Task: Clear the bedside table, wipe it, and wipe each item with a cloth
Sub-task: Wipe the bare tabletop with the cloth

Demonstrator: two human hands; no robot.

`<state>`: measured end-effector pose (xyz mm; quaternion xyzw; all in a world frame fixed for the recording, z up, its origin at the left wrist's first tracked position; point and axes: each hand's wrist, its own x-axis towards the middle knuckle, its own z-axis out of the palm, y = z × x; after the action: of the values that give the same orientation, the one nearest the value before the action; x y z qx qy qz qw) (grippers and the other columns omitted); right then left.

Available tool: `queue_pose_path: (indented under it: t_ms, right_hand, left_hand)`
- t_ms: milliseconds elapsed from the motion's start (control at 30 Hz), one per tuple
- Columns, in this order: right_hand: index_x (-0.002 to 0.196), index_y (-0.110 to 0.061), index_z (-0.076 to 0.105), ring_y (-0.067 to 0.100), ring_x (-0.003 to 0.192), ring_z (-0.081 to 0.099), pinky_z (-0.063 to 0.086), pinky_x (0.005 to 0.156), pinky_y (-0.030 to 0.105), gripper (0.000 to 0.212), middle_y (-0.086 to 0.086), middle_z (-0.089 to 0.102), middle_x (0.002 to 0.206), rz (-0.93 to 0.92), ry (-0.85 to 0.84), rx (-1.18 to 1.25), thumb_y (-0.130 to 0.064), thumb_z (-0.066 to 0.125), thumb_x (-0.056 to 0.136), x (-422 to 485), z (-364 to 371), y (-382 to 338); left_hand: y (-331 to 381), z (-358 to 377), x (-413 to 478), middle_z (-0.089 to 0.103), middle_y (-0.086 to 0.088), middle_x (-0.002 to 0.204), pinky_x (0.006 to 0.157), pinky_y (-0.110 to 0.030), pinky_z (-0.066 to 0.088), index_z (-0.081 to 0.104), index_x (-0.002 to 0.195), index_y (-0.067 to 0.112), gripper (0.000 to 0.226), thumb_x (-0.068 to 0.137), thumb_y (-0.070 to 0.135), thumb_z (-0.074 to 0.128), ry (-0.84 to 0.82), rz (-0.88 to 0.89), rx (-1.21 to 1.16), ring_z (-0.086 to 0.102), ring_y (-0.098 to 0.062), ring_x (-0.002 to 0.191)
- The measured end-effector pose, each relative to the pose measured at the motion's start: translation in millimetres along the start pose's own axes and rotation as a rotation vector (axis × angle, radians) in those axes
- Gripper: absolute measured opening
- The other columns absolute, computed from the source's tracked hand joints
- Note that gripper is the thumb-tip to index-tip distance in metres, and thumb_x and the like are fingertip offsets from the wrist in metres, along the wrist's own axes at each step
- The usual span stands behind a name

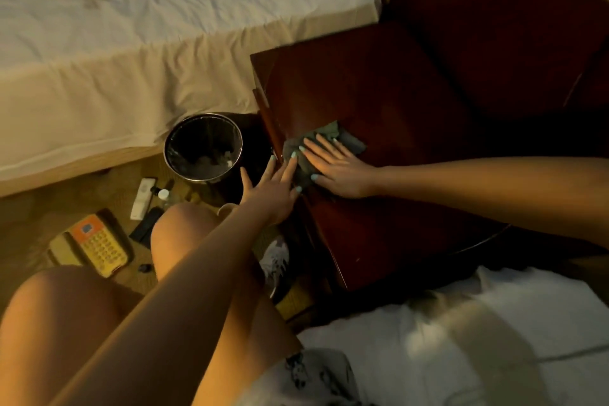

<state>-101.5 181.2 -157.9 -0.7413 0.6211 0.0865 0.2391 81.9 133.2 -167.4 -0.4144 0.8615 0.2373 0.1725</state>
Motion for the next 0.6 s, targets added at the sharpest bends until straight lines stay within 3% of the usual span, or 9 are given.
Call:
queue_pose_path:
  t_ms: [167, 233, 300, 367, 467, 600]
  right_hand:
    - [0.150, -0.020, -0.017, 0.010, 0.137, -0.033, -0.018, 0.115, 0.037, 0.062, -0.003, -0.027, 0.156, 0.011, -0.060, 0.040, -0.040, 0.020, 0.104, -41, 27, -20]
    - [0.152, -0.018, -0.008, 0.011, 0.140, -0.028, -0.016, 0.116, 0.036, 0.059, -0.001, -0.020, 0.159, 0.022, -0.065, 0.175, -0.032, 0.024, 0.105, -50, 27, -23]
    - [0.152, -0.015, 0.009, 0.015, 0.146, -0.015, -0.008, 0.120, 0.038, 0.052, 0.000, -0.005, 0.161, 0.032, -0.025, 0.386, -0.022, 0.029, 0.105, -60, 18, -21]
    - [0.151, -0.018, 0.018, 0.013, 0.148, -0.006, 0.001, 0.121, 0.036, 0.050, -0.003, 0.003, 0.161, 0.057, -0.018, 0.454, -0.017, 0.034, 0.104, -75, 15, -16]
    - [0.153, -0.020, 0.014, 0.010, 0.147, -0.006, -0.001, 0.116, 0.023, 0.056, -0.004, 0.000, 0.161, 0.048, -0.037, 0.320, -0.019, 0.040, 0.103, -100, 27, -11]
    - [0.149, -0.013, 0.029, 0.008, 0.145, 0.003, -0.005, 0.109, 0.006, 0.051, 0.002, 0.016, 0.159, -0.017, 0.098, 0.285, -0.016, 0.046, 0.100, -138, 49, -11]
  left_hand:
    - [16, 33, -41, 0.001, 0.001, 0.164, 0.118, -0.049, -0.004, 0.014, 0.155, 0.019, 0.055, 0.105, 0.038, 0.028, 0.158, 0.089, -0.315, -0.009, -0.016, 0.150]
    - [25, 35, -42, 0.014, -0.003, 0.163, 0.120, -0.047, 0.019, 0.041, 0.146, 0.011, 0.047, 0.104, 0.034, 0.035, 0.383, 0.117, -0.435, 0.013, -0.021, 0.149]
    - [33, 32, -39, 0.023, -0.006, 0.159, 0.110, -0.041, 0.037, 0.051, 0.135, 0.008, 0.041, 0.103, 0.031, 0.043, 0.547, 0.083, -0.482, 0.031, -0.024, 0.143]
    - [40, 35, -37, 0.016, -0.005, 0.161, 0.114, -0.042, 0.030, 0.035, 0.145, 0.012, 0.050, 0.101, 0.034, 0.045, 0.497, 0.148, -0.463, 0.022, -0.024, 0.147]
    - [51, 52, -35, -0.008, 0.000, 0.163, 0.119, -0.049, -0.001, 0.003, 0.156, 0.019, 0.066, 0.102, 0.044, 0.033, 0.277, 0.271, -0.249, -0.012, -0.019, 0.150]
    - [60, 68, -46, -0.022, -0.006, 0.160, 0.119, -0.056, -0.005, -0.007, 0.154, 0.014, 0.067, 0.102, 0.049, 0.015, 0.239, 0.345, 0.160, -0.021, -0.024, 0.147]
